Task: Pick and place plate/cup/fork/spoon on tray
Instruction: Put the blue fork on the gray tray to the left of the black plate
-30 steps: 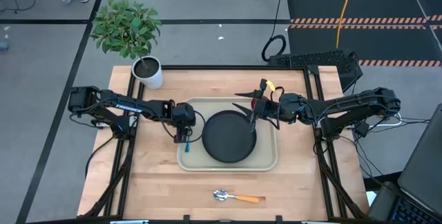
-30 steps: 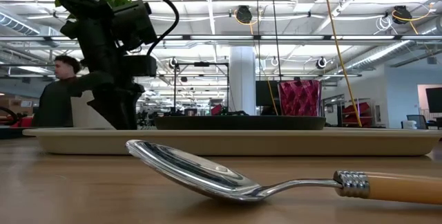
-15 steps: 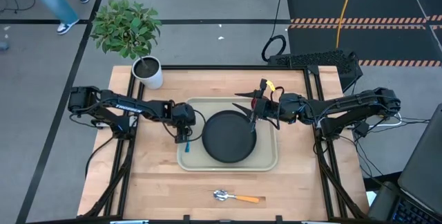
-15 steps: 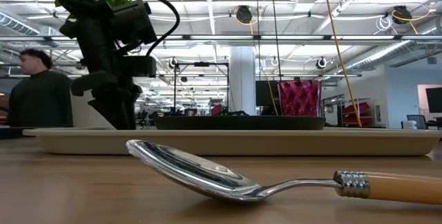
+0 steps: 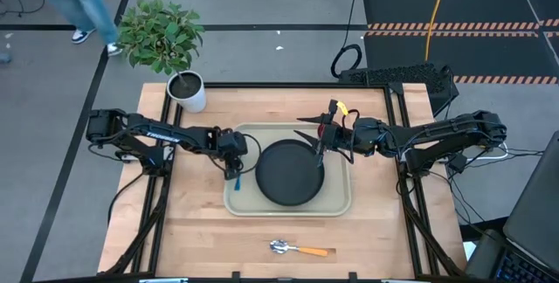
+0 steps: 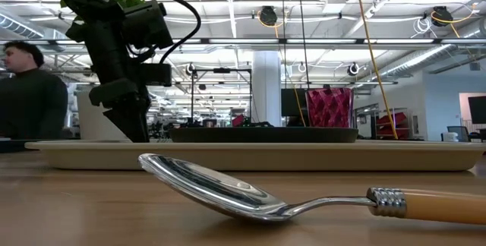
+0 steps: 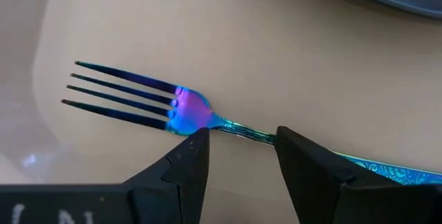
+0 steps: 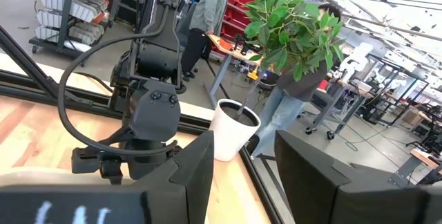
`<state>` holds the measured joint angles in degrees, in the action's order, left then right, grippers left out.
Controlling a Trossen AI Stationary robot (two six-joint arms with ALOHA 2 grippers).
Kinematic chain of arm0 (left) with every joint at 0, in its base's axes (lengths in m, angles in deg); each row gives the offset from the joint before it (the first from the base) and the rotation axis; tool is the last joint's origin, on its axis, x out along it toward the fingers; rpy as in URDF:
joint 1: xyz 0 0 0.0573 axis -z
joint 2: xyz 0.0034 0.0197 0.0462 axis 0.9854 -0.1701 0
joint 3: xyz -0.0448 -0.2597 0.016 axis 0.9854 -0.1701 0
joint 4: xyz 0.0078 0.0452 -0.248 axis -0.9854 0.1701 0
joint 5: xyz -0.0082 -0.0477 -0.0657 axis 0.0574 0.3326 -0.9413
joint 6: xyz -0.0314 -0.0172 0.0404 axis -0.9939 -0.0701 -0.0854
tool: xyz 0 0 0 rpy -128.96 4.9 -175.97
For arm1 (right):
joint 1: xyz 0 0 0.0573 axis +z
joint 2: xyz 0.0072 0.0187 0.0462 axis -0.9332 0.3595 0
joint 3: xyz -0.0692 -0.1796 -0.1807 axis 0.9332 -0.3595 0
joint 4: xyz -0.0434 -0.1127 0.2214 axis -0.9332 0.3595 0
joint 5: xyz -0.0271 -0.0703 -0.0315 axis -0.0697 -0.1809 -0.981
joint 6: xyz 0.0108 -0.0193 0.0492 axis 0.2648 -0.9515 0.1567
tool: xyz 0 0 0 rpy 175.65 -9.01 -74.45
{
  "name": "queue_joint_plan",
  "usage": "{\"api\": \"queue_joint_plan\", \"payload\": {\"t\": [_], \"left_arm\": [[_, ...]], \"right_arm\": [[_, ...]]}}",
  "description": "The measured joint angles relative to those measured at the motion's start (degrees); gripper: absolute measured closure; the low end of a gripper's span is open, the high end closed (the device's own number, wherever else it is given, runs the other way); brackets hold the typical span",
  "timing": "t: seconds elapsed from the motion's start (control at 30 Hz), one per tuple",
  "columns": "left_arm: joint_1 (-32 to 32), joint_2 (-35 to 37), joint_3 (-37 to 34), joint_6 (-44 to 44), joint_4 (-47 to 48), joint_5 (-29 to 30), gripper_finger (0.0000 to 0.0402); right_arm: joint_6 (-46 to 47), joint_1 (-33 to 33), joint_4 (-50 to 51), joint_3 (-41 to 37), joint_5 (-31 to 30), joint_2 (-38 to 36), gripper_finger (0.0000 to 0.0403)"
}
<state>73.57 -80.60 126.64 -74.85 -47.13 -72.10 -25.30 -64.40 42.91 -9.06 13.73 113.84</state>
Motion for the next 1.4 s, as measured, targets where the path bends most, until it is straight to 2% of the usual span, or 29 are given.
{"api": "queue_joint_plan", "payload": {"t": [0.17, 0.33, 0.5, 1.13, 1.4], "left_arm": [[0.37, -0.01, 0.0, -0.41, -0.38, 0.22, 0.0229], [0.37, -0.01, -0.02, -5.93, -0.19, 0.23, 0.0229], [0.37, -0.01, -0.02, -6.85, -0.03, 0.15, 0.0229], [4.59, -0.01, 0.02, 16.56, -0.64, 4.59, 0.0229], [4.03, 0.08, 0.13, 19.17, 1.32, -1.69, 0.0229]], "right_arm": [[0.0, 0.0, 0.02, 0.0, 0.0, 0.01, 0.0255], [0.0, 0.0, 0.02, 0.0, 0.0, 0.02, 0.0255], [0.0, 0.0, 0.04, 0.0, 0.0, 0.02, 0.0255], [0.0, 0.01, 0.09, 0.0, 0.0, 0.02, 0.0255], [0.01, 0.0, 0.09, 0.0, 0.0, 0.02, 0.0255]]}}
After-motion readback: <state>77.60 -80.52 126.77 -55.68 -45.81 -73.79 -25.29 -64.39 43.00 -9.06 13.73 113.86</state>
